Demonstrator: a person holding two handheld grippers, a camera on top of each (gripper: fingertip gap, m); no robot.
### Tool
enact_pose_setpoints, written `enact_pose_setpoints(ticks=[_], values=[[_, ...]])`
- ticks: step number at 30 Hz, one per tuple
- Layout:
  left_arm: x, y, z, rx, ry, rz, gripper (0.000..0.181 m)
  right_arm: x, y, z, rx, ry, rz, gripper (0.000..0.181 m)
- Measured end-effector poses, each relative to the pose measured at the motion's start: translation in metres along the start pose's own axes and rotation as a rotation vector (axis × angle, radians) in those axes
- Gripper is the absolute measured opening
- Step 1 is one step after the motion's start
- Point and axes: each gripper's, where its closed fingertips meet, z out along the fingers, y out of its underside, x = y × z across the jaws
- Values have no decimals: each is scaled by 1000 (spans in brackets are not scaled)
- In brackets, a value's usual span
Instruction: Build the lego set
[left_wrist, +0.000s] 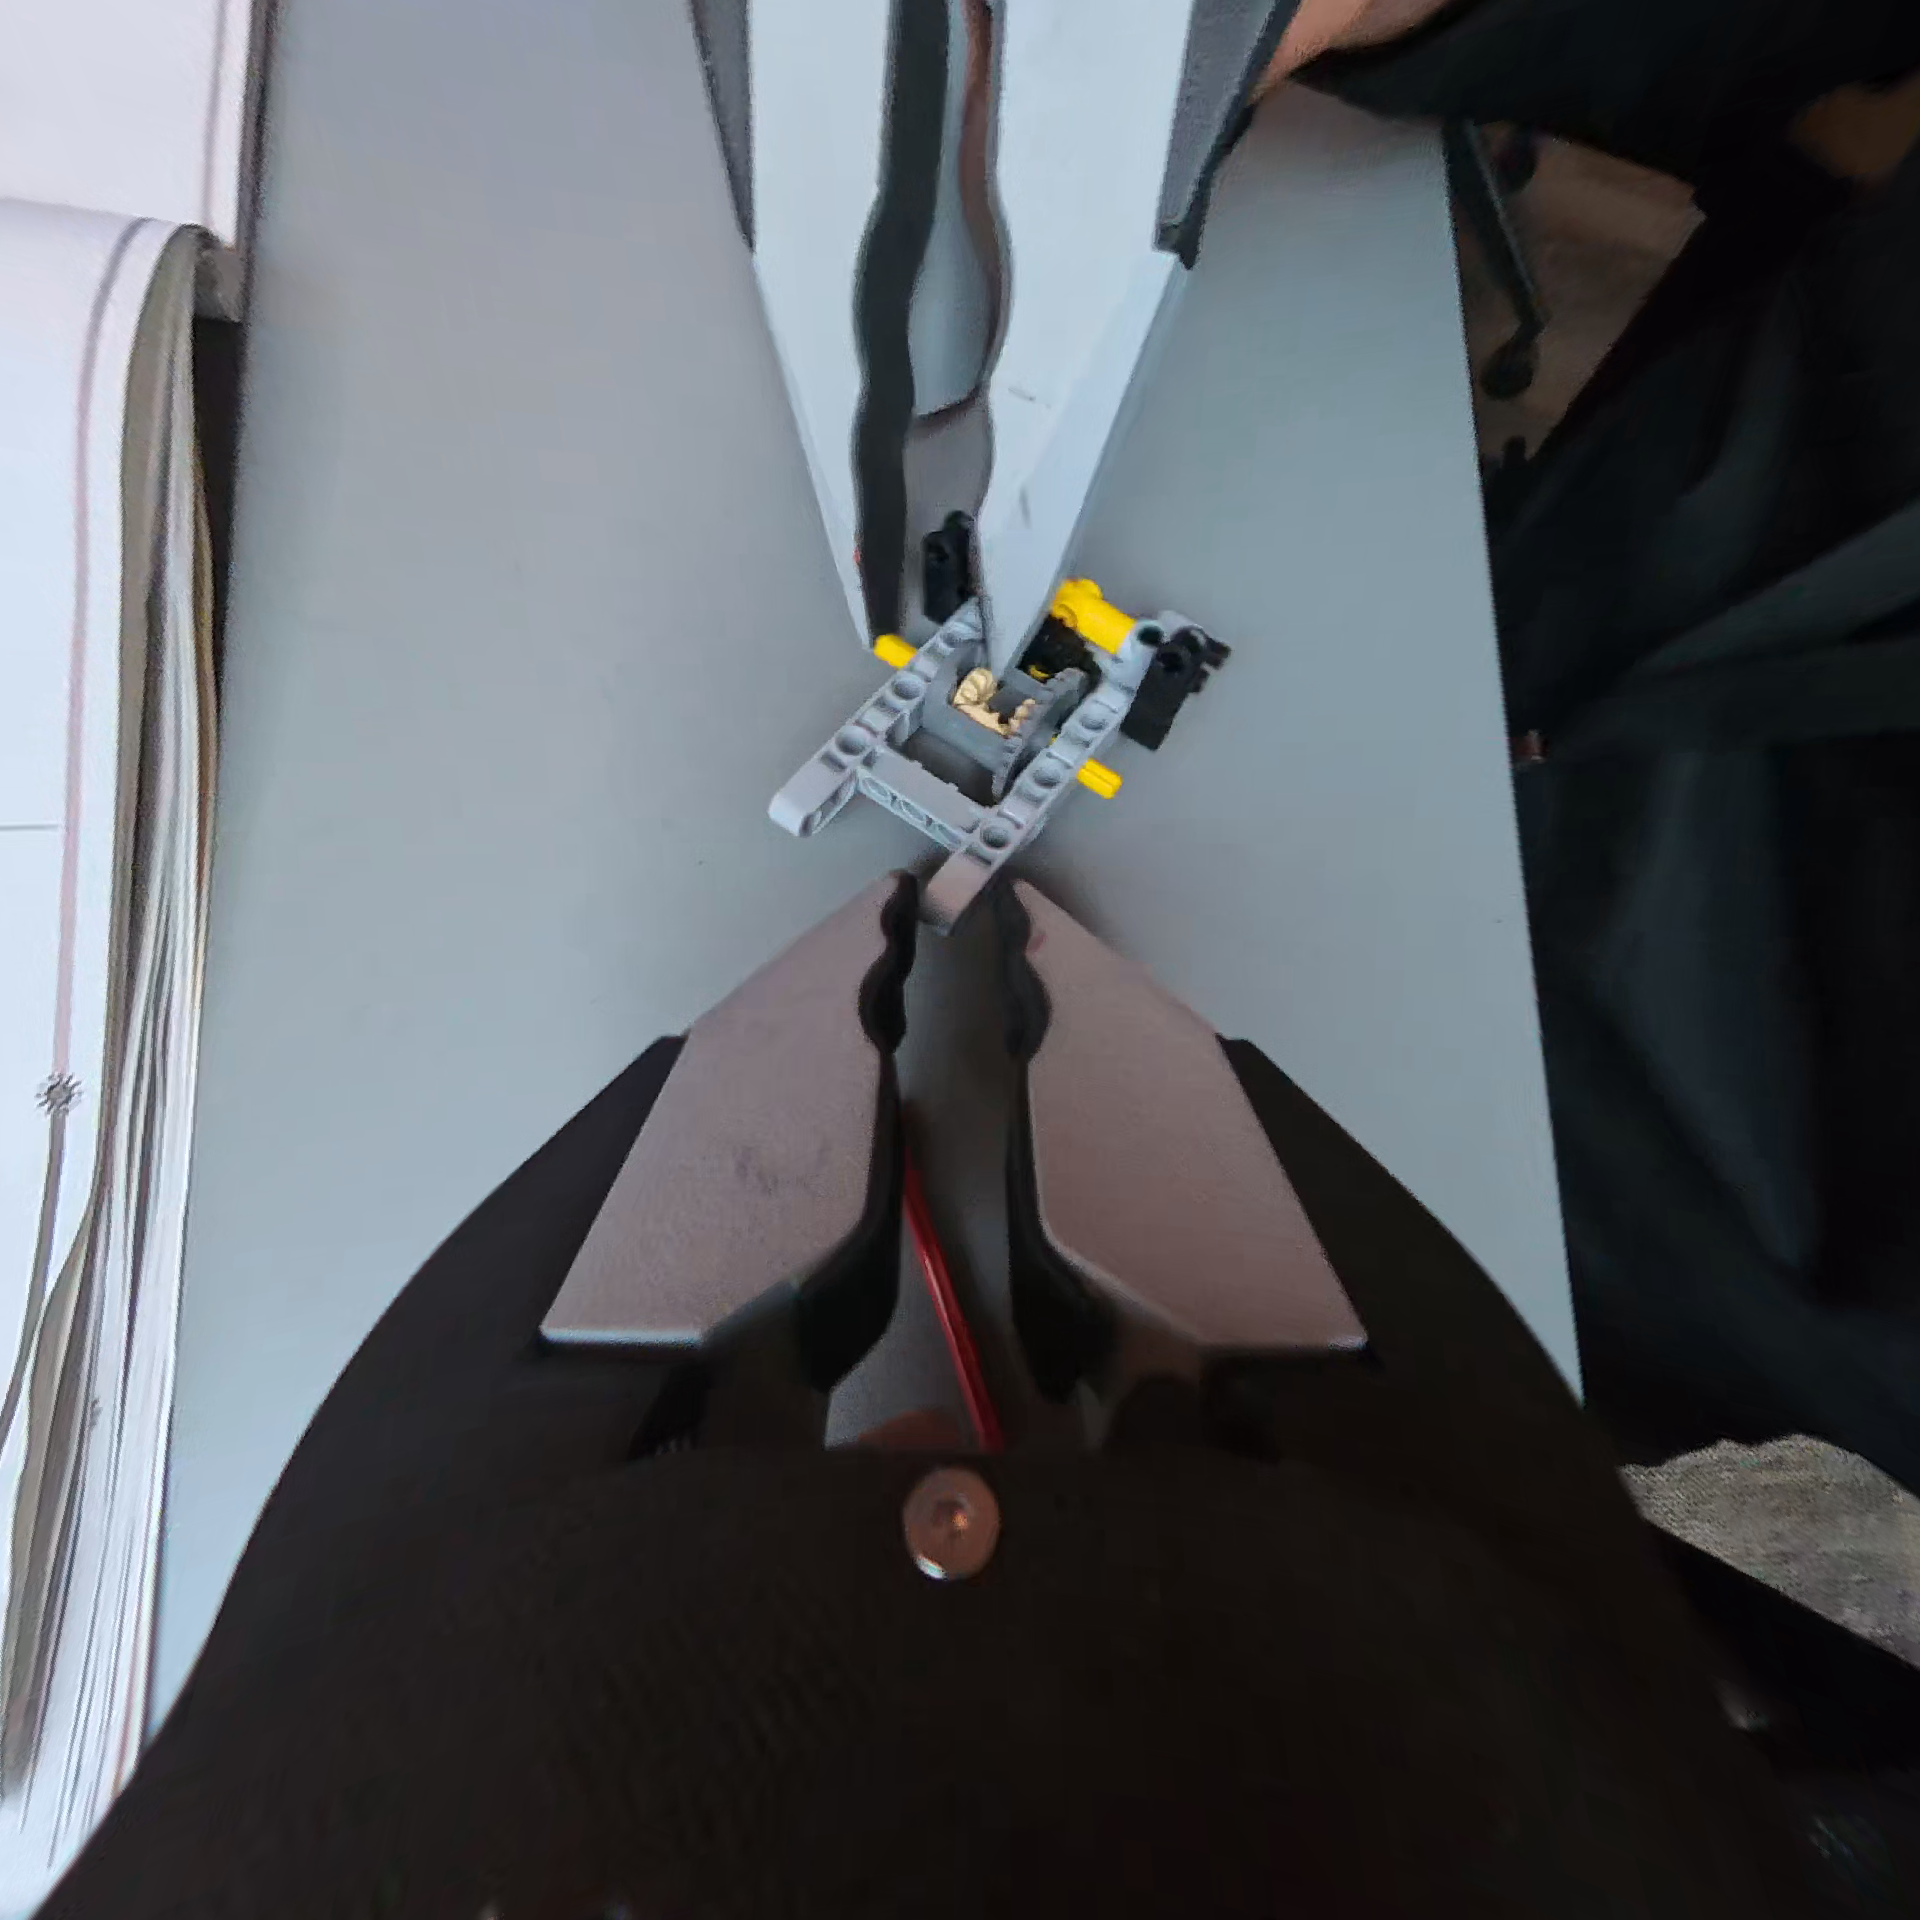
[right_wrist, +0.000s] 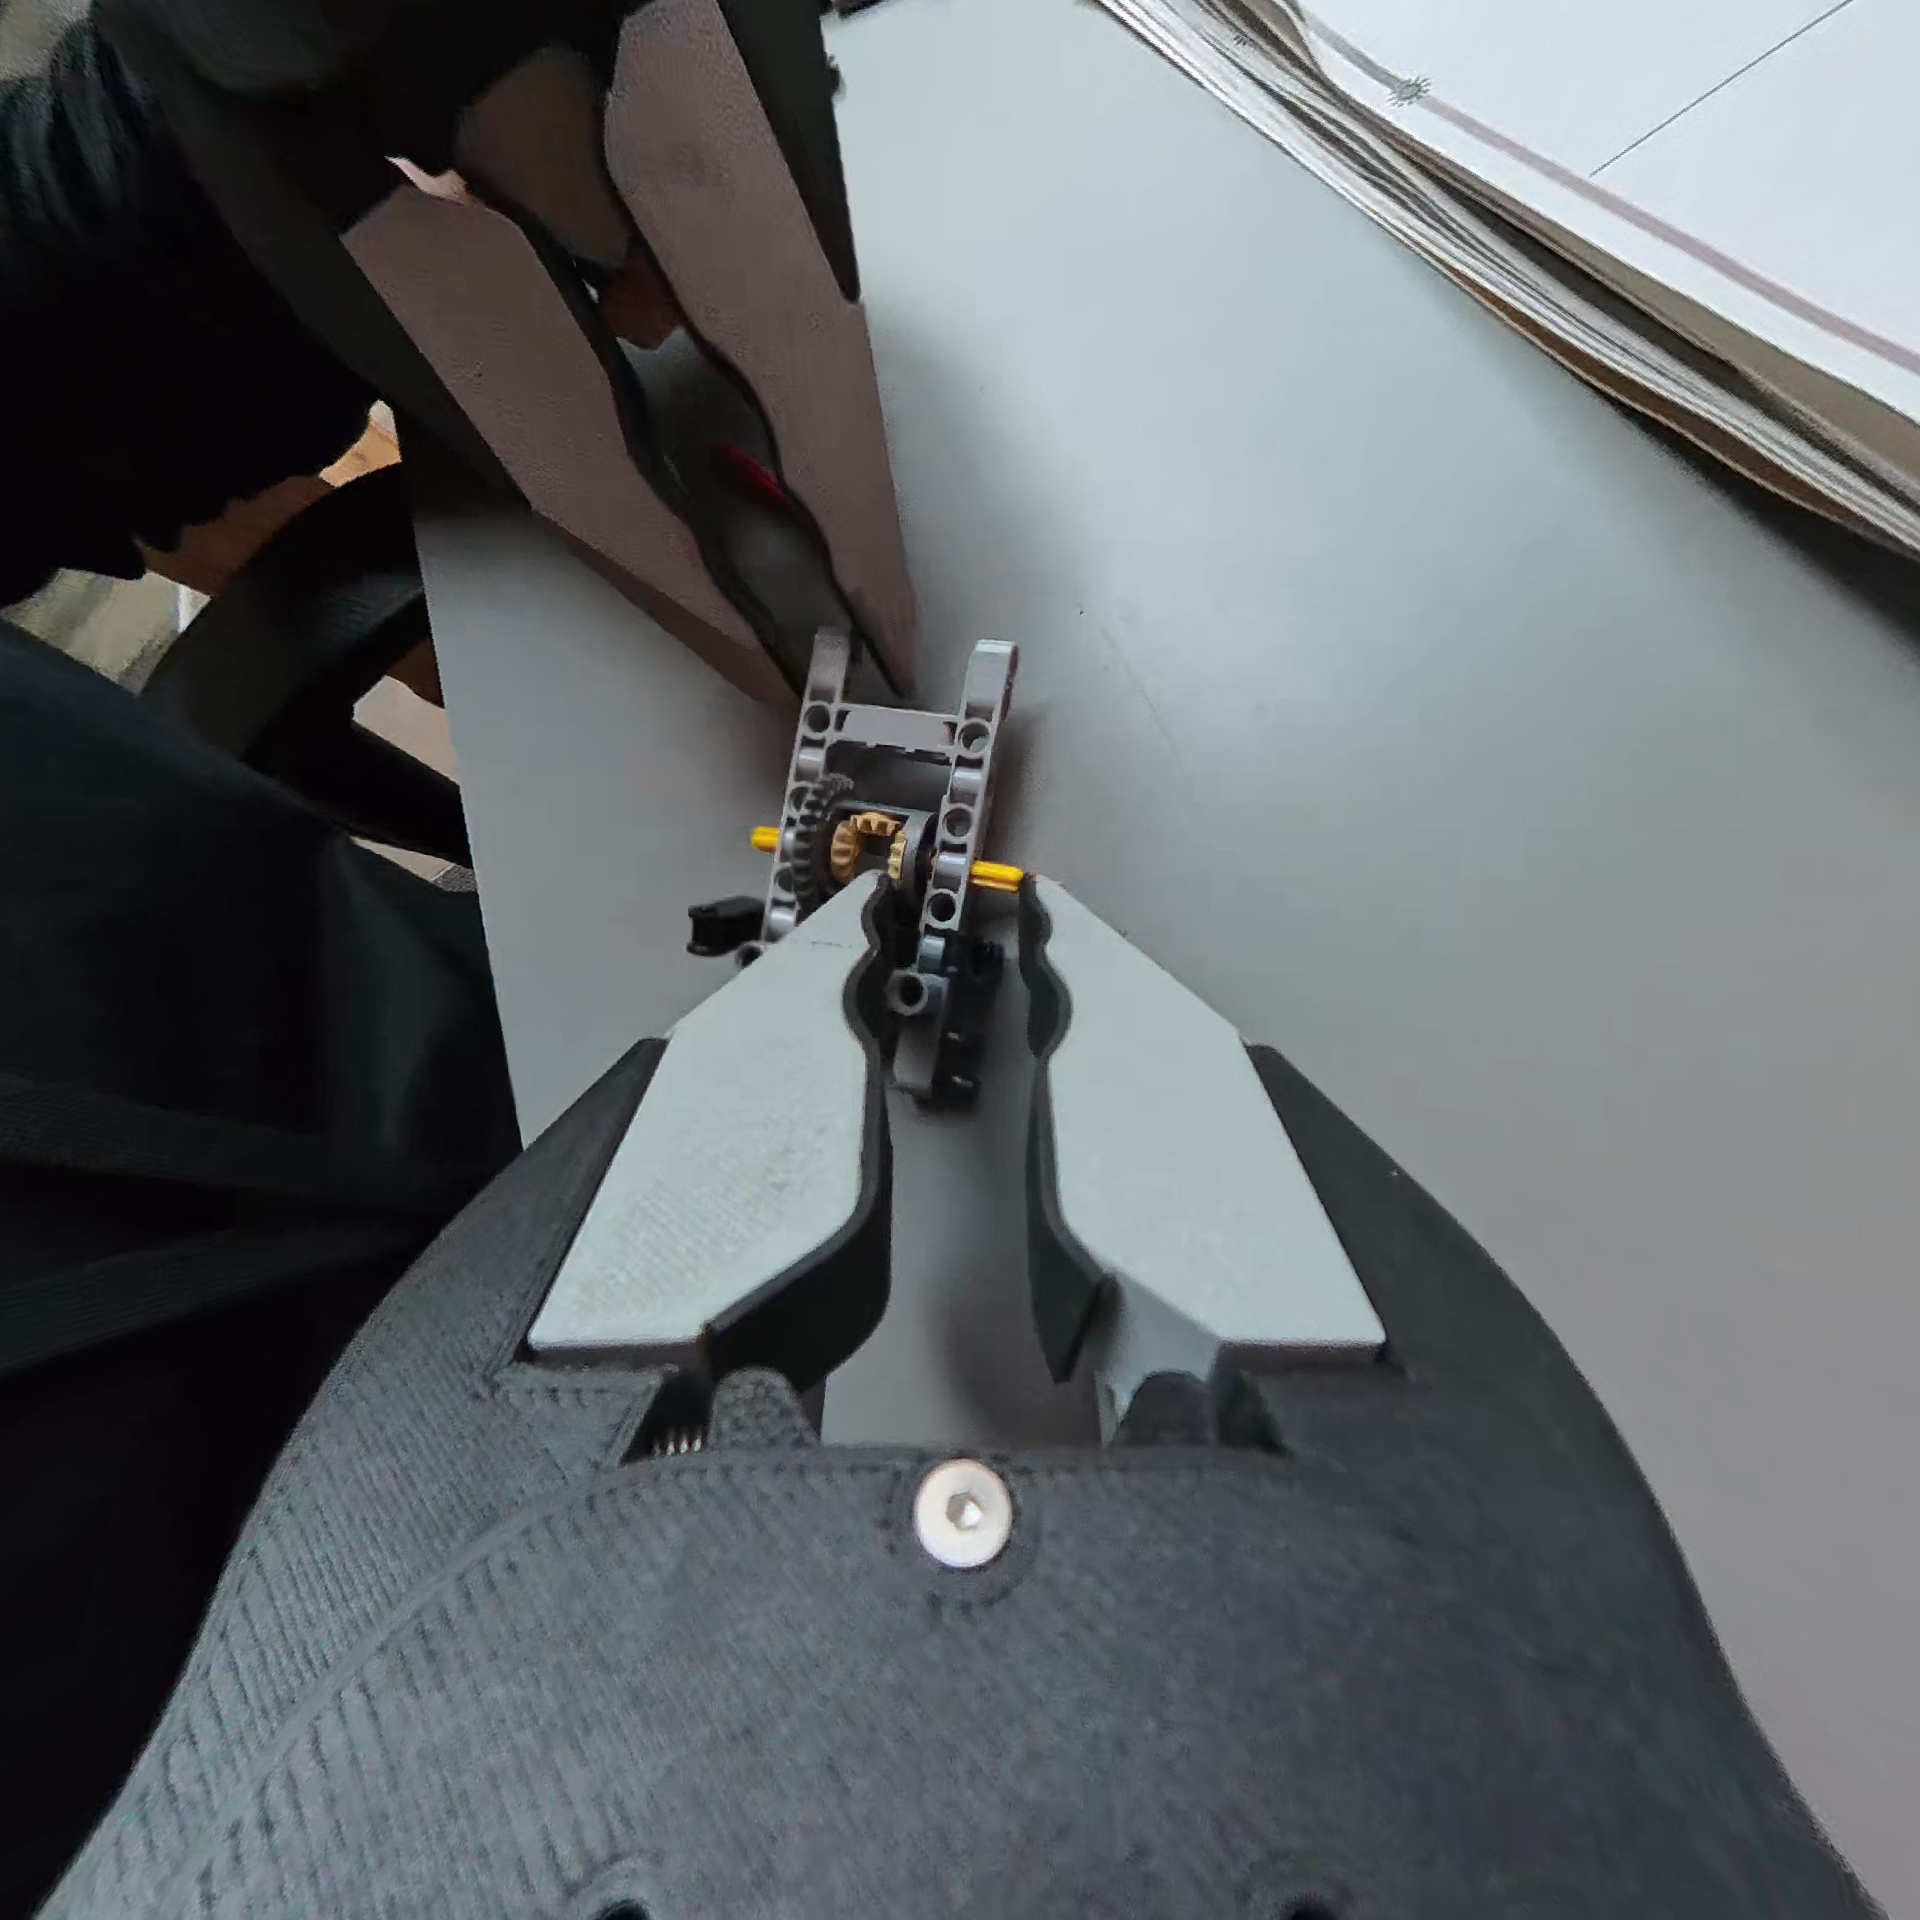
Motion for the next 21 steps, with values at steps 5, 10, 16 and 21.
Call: enact_pose_setpoints(ticks=[5, 10, 16, 21], values=[[7, -1, 3, 34, -2, 31, 9, 1, 0, 0, -38, 57, -93, 22], [11, 2, 5, 32, -125, 210, 7, -3, -4, -3, -47, 108, -289, 22], [14, 3, 6, 32, -164, 294, 5, -4, -7, -2, -68, 142, -402, 21], [14, 3, 6, 34, -164, 289, 5, -3, -8, -2, -95, 165, -452, 21]])
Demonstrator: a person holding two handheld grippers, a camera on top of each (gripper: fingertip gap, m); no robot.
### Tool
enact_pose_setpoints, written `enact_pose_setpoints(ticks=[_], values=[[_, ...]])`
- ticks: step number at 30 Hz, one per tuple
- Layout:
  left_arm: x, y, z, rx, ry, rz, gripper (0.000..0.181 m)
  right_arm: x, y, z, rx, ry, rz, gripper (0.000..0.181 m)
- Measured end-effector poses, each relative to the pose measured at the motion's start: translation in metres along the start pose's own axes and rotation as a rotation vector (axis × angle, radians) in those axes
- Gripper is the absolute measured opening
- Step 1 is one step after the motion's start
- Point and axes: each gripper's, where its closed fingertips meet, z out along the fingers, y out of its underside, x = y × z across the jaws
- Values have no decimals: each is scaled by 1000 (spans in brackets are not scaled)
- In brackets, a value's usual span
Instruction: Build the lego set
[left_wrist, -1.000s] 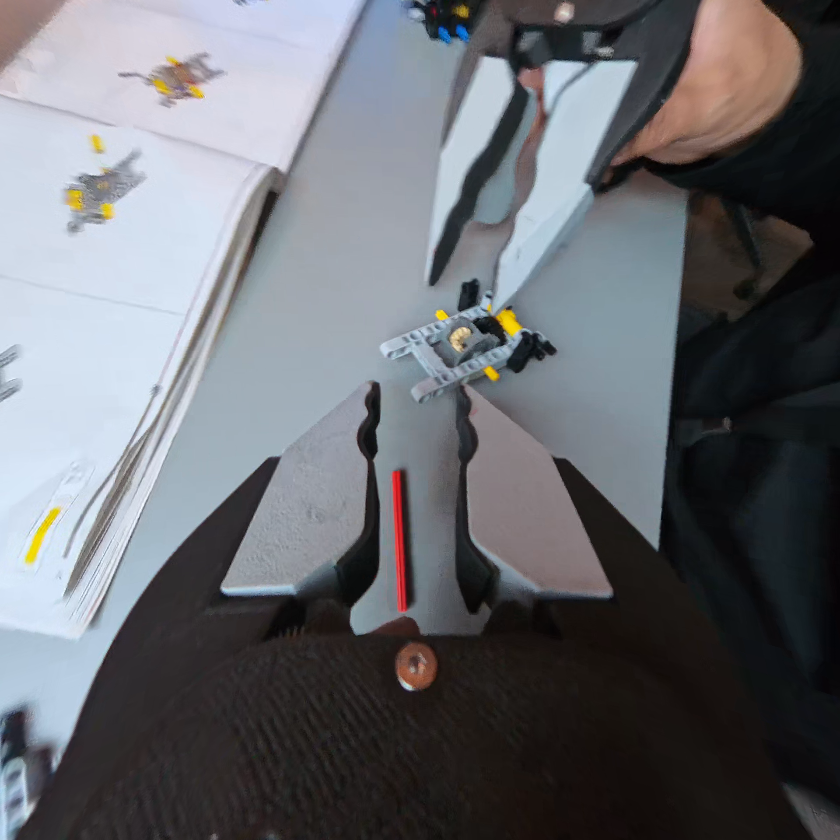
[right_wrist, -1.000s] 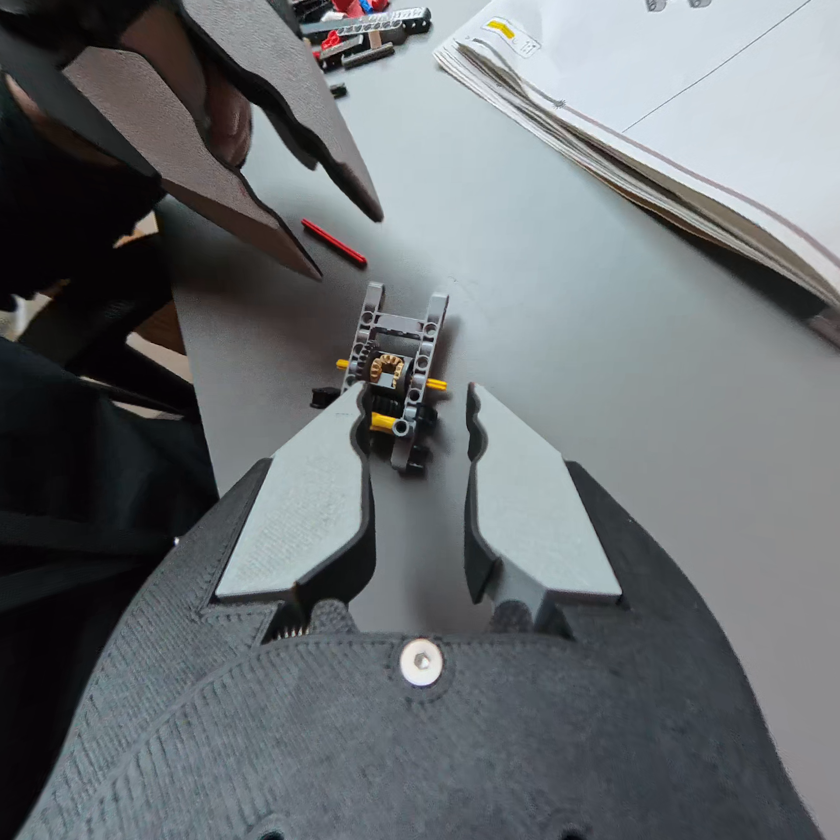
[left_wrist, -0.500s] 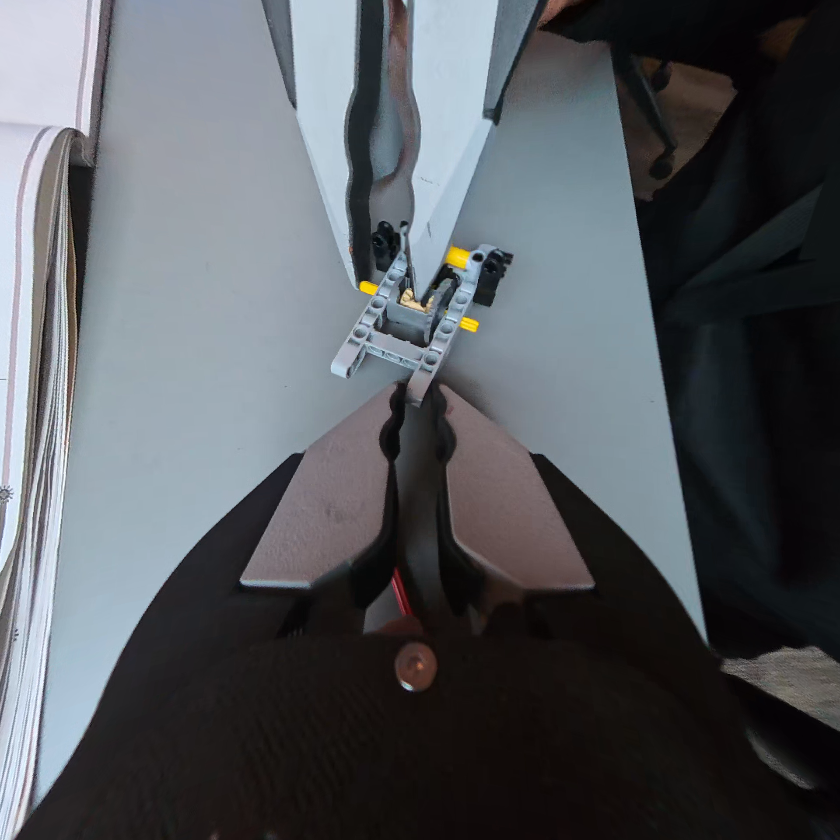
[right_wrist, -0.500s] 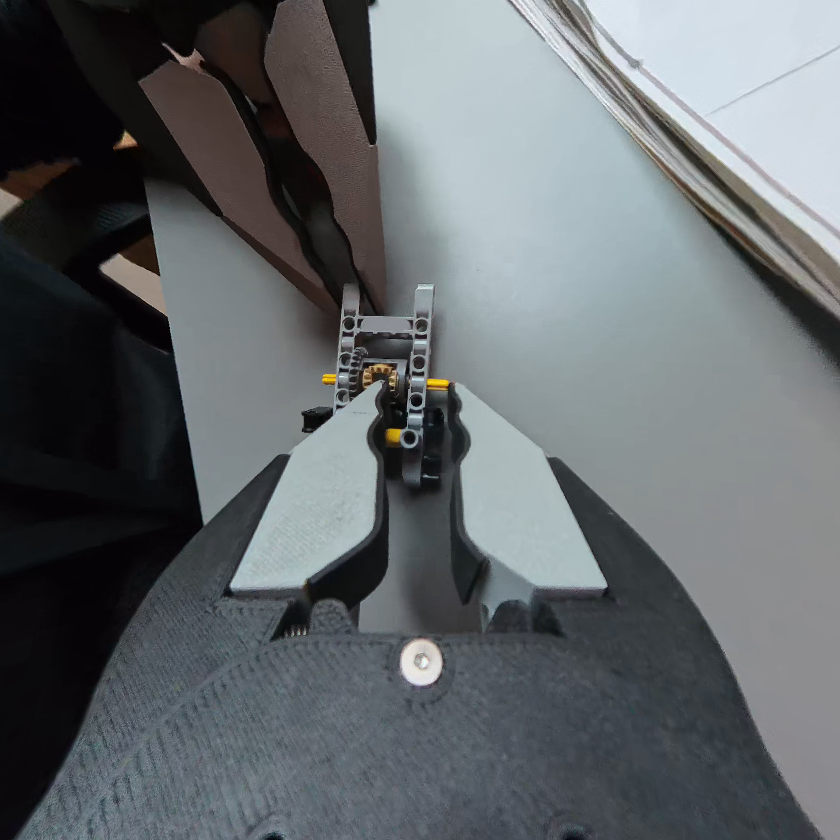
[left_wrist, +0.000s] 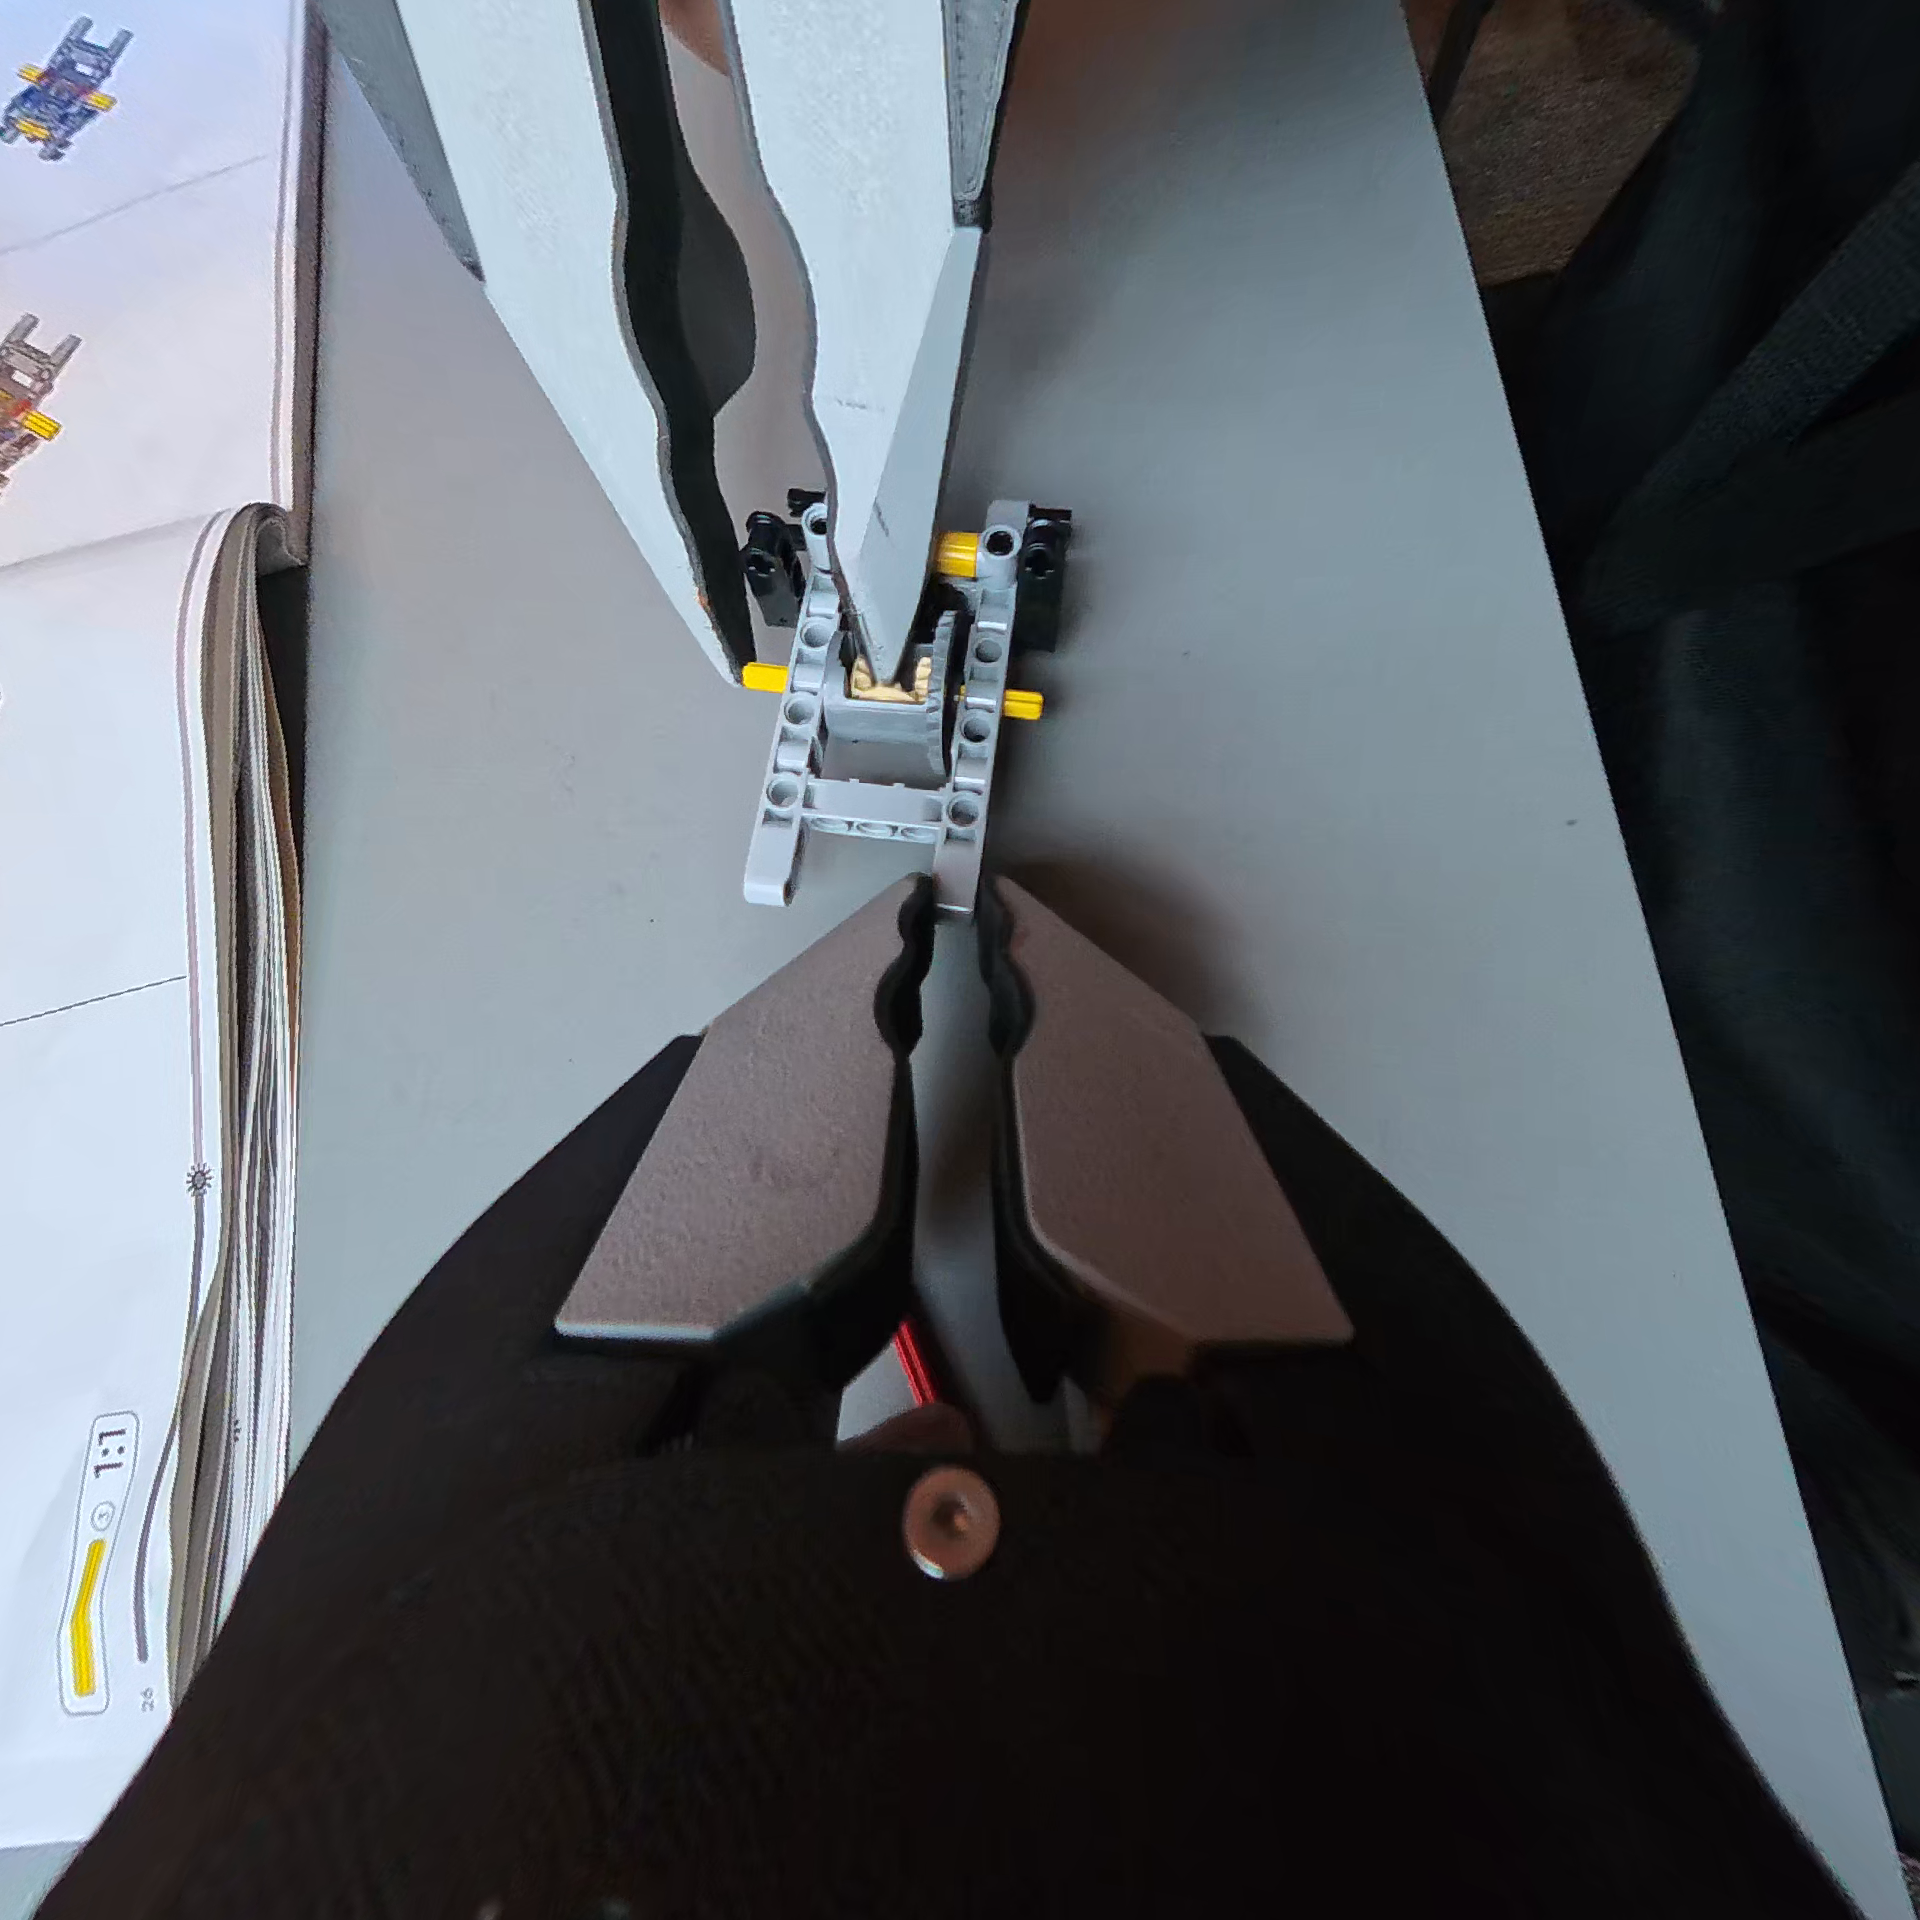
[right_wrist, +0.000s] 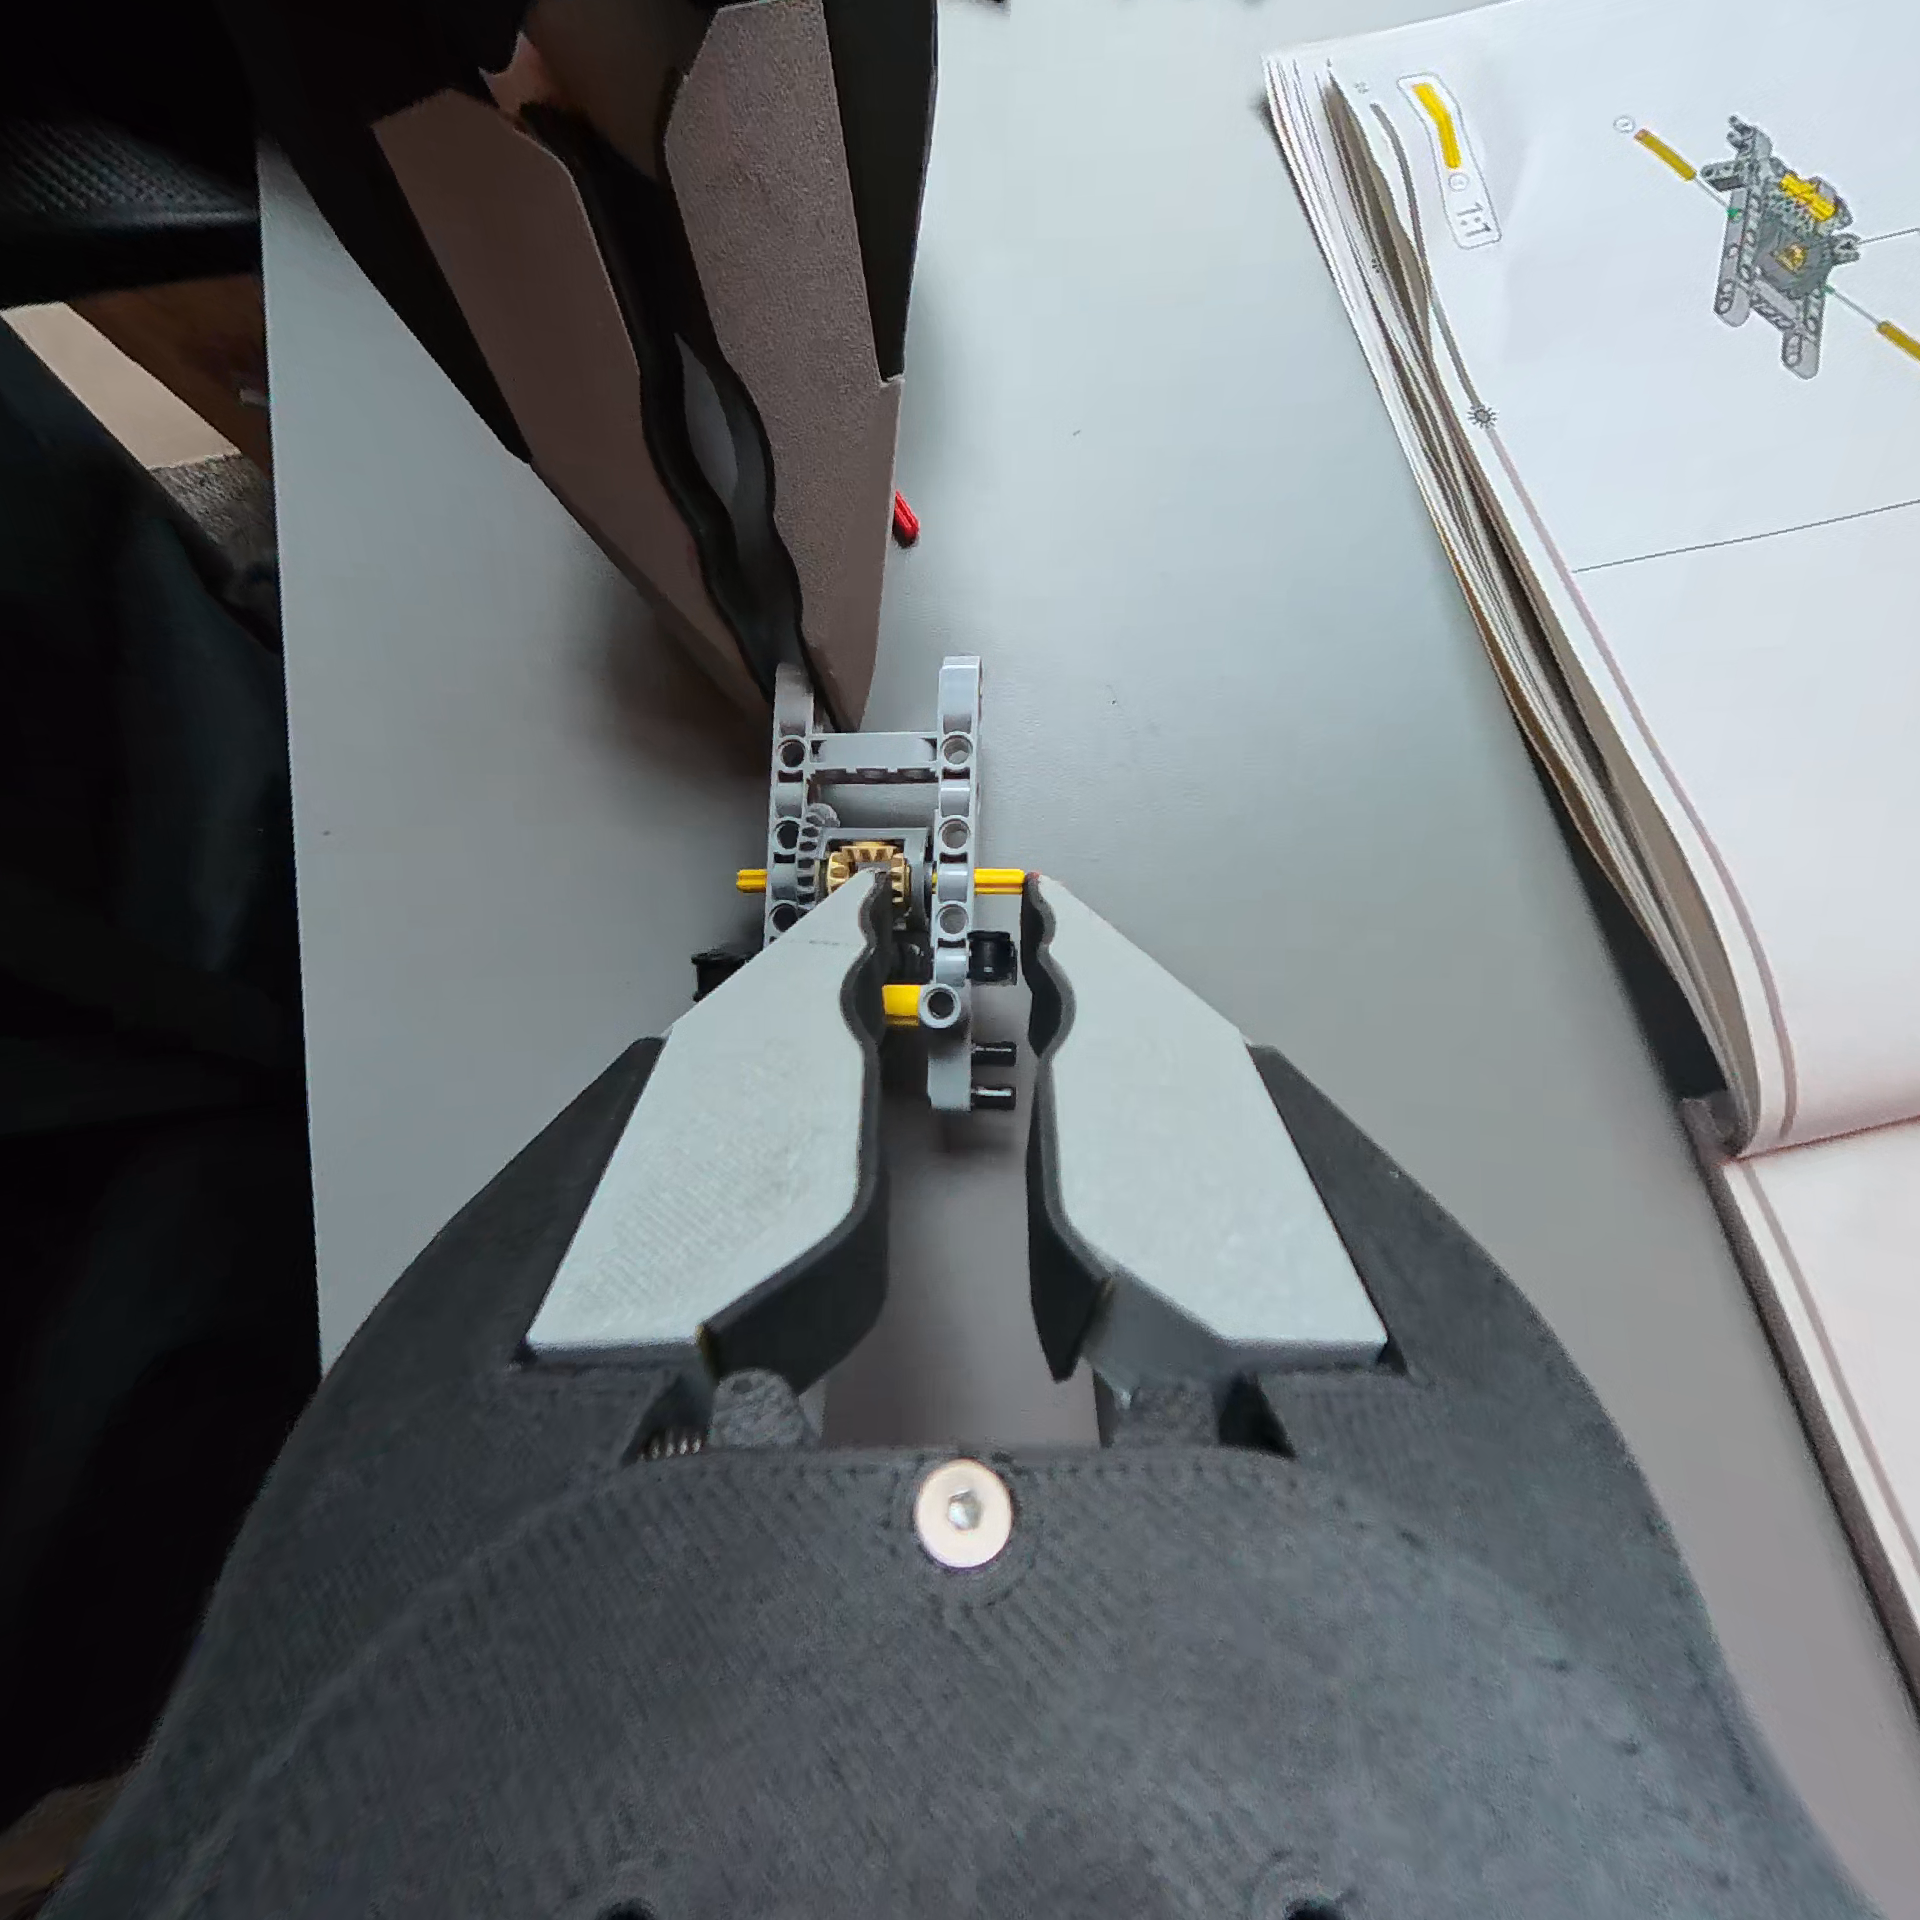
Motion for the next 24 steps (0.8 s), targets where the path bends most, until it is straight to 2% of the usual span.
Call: enact_pose_setpoints(ticks=[5, 12, 15, 19, 24], values=[[0, 0, 0, 1, -8, -5, 5, 2, -2, -1, -13, 44, -114, 20], [2, 0, 0, 3, 24, -20, 5, 1, 0, 1, -50, -38, -212, 19], [2, 1, -1, 3, 36, -43, 5, 1, -1, 2, -66, -27, -260, 19], [2, 0, -1, 7, 3, 10, 5, 0, -1, 0, -38, -70, -178, 20], [-1, 0, -1, 4, -11, -8, 5, 2, -2, 0, -2, -56, -139, 22]])
